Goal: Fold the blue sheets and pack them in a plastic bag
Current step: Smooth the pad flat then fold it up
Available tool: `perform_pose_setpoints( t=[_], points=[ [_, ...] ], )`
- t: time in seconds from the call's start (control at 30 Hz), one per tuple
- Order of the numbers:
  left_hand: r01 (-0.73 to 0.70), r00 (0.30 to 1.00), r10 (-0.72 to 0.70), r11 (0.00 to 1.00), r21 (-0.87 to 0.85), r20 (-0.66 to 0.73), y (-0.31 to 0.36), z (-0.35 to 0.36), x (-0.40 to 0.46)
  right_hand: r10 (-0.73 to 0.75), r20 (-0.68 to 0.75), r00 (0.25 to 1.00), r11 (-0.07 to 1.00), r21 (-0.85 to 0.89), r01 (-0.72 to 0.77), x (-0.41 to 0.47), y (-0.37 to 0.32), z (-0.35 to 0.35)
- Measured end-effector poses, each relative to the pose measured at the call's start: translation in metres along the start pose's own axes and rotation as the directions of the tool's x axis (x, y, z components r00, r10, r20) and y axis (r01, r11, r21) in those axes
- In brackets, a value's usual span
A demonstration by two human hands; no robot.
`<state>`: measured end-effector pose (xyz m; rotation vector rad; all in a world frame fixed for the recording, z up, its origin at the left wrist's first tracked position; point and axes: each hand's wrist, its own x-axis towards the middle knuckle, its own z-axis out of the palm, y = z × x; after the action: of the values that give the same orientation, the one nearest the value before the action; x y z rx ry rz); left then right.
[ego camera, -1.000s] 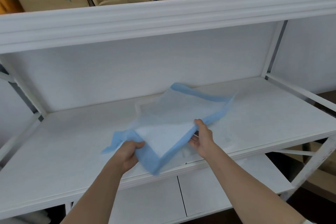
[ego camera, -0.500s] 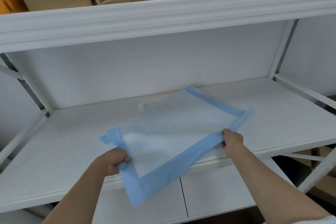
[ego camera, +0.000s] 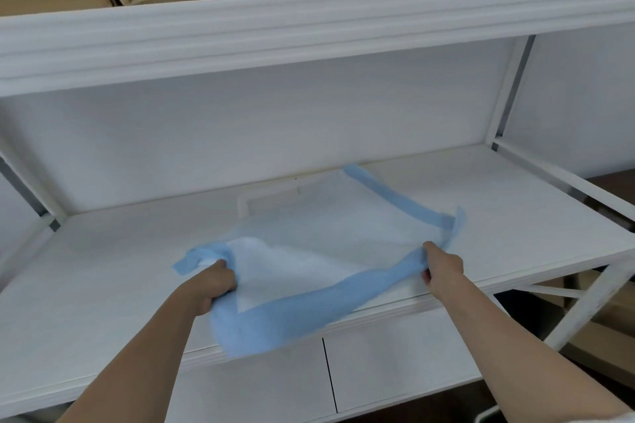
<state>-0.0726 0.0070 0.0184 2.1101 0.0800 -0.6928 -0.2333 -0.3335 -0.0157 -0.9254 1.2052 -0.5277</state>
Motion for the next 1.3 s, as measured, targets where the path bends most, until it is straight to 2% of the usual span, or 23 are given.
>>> perform_pose_setpoints(
  t=[0.1, 0.2, 0.27, 0.33, 0.4, 0.43, 0.5, 0.57, 0.67, 0.73, 0.93, 1.13, 1.23, 1.3],
  points=[
    [-0.106, 0.982, 0.101, 0.994, -0.023, -0.162, 0.014, 0.003, 0.005, -0.075, 0.007, 0.997, 0.997, -0.001, 0.075, 0.006, -0.004, -0.004],
    [-0.303, 0.919, 0.294, 0.953, 0.007, -0.262, 0.035, 0.008, 0.009, -0.149, 0.008, 0.989, 0.986, 0.07, 0.148, 0.011, -0.008, -0.005],
    [-0.443, 0.856, 0.427, 0.897, 0.012, -0.291, 0.052, 0.008, 0.004, -0.143, 0.004, 0.99, 0.986, 0.088, 0.142, 0.013, -0.012, -0.007],
    [-0.502, 0.824, 0.488, 0.864, 0.028, -0.288, 0.061, 0.004, 0.001, -0.108, 0.021, 0.994, 0.992, 0.067, 0.106, 0.017, -0.014, -0.009],
    [-0.42, 0.878, 0.408, 0.907, 0.006, -0.251, 0.055, -0.001, 0.004, -0.069, 0.051, 0.996, 0.996, 0.066, 0.065, 0.022, -0.014, -0.01],
    [-0.325, 0.925, 0.315, 0.946, -0.011, -0.213, 0.047, -0.004, 0.007, -0.052, 0.064, 0.997, 0.997, 0.067, 0.047, 0.024, -0.014, -0.01],
    [-0.087, 0.975, 0.101, 0.993, 0.081, -0.197, 0.026, -0.009, 0.011, -0.017, 0.082, 0.997, 0.999, 0.04, 0.014, 0.03, -0.012, -0.01],
    [0.079, 0.967, -0.039, 0.985, 0.152, -0.253, 0.006, -0.011, 0.018, -0.007, 0.083, 0.997, 1.0, -0.029, 0.009, 0.039, -0.01, -0.011],
    [0.22, 0.923, -0.164, 0.967, 0.126, -0.349, -0.01, -0.012, 0.019, -0.036, 0.014, 0.999, 0.99, -0.138, 0.038, 0.05, -0.01, -0.014],
    [0.26, 0.892, -0.2, 0.961, 0.098, -0.406, -0.017, -0.011, 0.021, -0.048, -0.007, 0.999, 0.981, -0.187, 0.046, 0.058, -0.01, -0.014],
    [0.236, 0.865, -0.15, 0.964, 0.125, -0.478, -0.029, -0.002, 0.025, -0.13, -0.066, 0.989, 0.94, -0.324, 0.102, 0.07, -0.009, -0.011],
    [0.194, 0.844, -0.1, 0.973, 0.125, -0.528, -0.029, -0.005, 0.042, -0.185, -0.119, 0.975, 0.932, -0.337, 0.136, 0.076, -0.012, -0.008],
    [0.241, 0.842, -0.117, 0.955, 0.175, -0.526, -0.023, -0.013, 0.056, -0.209, -0.18, 0.961, 0.931, -0.336, 0.14, 0.08, -0.014, -0.007],
    [0.328, 0.855, -0.2, 0.923, 0.201, -0.479, -0.018, -0.016, 0.059, -0.214, -0.206, 0.955, 0.921, -0.369, 0.126, 0.08, -0.015, -0.006]
  ],
)
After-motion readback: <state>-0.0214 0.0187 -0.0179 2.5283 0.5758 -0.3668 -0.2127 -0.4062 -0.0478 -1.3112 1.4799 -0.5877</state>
